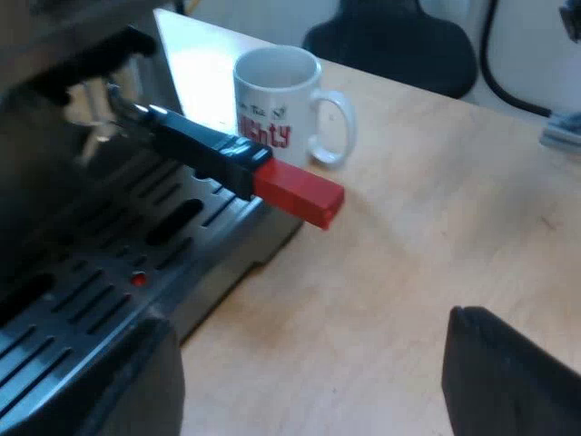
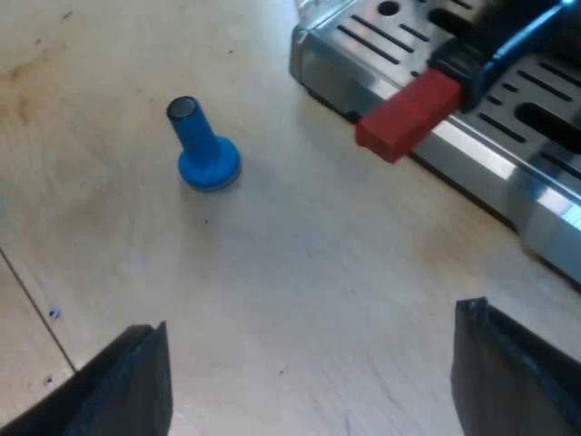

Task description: Grind coffee beans and then tamp

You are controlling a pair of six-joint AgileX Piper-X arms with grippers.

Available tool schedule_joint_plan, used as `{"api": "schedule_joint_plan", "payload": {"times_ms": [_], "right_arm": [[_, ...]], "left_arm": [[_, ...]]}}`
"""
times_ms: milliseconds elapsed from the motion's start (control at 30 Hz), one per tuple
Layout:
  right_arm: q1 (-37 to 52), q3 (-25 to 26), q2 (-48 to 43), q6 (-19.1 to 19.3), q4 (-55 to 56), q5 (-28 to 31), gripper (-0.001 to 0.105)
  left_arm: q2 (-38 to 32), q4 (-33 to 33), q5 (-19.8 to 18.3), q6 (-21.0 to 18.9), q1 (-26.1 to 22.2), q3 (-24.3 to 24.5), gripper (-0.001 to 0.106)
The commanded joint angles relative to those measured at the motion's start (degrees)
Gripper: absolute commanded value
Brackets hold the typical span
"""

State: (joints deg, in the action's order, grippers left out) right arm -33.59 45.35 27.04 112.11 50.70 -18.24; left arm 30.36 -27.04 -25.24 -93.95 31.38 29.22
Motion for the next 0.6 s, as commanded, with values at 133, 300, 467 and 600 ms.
{"api": "schedule_joint_plan", "payload": {"times_ms": [133, 300, 467, 600], "right_arm": [[-6.8, 0.2, 2.7, -2.6, -2.5, 6.1, 0.065], [-12.3, 0.0, 5.1, -3.1, -4.3, 12.3, 0.065], [-16.5, 0.0, 7.8, -5.5, -6.5, 16.8, 0.065], [-18.6, 0.0, 10.8, -8.8, -7.6, 18.8, 0.065]], "left_arm": [[0.8, 7.7, -0.8, 0.0, 1.6, -5.0, 0.062], [0.8, 12.3, -0.8, 0.0, 1.6, -9.4, 0.062], [0.8, 14.6, -0.9, -0.3, 1.6, -11.8, 0.062], [0.8, 15.3, -0.9, -0.7, 1.6, -12.1, 0.062]]}}
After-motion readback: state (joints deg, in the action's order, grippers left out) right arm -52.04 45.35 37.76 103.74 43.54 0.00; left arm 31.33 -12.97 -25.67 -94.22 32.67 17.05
